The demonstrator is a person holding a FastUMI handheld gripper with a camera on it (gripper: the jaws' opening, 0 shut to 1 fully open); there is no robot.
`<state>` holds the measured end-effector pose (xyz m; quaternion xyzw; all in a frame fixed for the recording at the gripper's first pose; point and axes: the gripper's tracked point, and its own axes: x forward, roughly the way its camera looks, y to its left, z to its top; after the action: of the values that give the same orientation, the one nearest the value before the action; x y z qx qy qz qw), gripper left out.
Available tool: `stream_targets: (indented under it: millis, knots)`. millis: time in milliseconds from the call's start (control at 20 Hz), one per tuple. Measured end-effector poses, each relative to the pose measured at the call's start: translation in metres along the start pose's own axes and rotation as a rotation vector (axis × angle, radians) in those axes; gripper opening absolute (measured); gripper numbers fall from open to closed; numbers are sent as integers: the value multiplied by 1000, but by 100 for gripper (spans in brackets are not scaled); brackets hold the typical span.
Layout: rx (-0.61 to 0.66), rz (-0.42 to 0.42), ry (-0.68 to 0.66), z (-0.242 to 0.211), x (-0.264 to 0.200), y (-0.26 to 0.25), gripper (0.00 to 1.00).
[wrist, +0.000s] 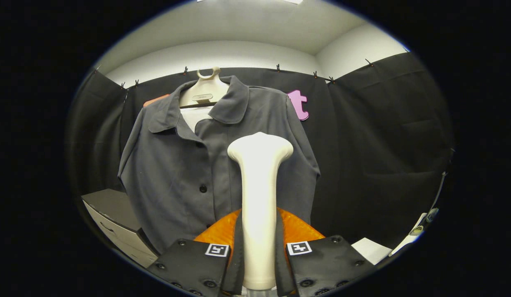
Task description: Iron the clothes twice with a garment steamer, once on the left side and once on the right side.
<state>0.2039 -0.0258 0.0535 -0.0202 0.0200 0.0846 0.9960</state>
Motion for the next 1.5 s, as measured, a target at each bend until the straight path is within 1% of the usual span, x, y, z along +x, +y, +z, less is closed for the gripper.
stream_targets:
  millis: [250, 600, 1500]
  knots:
    - [-8, 2, 39, -28, -9, 0, 37]
    - [-4, -3, 125, -96, -29, 4, 37]
    - [11, -26, 326, -216, -61, -5, 38]
